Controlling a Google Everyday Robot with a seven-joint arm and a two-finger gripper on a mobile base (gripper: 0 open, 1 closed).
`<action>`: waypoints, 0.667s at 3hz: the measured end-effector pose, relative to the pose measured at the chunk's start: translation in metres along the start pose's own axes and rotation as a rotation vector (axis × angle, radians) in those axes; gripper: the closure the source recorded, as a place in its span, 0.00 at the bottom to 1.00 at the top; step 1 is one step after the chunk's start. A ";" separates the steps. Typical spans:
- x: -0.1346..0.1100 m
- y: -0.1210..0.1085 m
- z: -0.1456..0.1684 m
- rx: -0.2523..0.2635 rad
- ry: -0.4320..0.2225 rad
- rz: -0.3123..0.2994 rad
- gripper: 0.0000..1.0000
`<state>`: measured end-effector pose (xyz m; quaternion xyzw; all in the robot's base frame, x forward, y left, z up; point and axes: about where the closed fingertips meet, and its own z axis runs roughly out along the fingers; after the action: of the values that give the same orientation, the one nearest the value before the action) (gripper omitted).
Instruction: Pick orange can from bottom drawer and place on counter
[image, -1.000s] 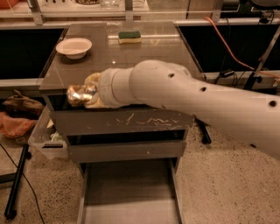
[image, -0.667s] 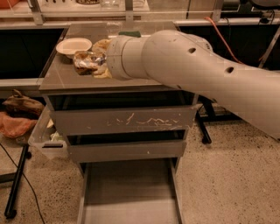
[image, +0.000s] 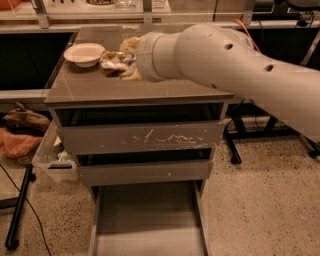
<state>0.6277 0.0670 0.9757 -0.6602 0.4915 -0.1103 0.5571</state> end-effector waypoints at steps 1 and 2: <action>0.066 -0.020 0.012 -0.009 0.062 0.039 1.00; 0.125 -0.004 0.031 -0.036 0.076 0.181 1.00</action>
Offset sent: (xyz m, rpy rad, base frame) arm 0.1233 -0.1268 -0.1289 0.2719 0.3738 -0.2004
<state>0.7125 -0.0106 0.9176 -0.6183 0.5720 -0.0757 0.5337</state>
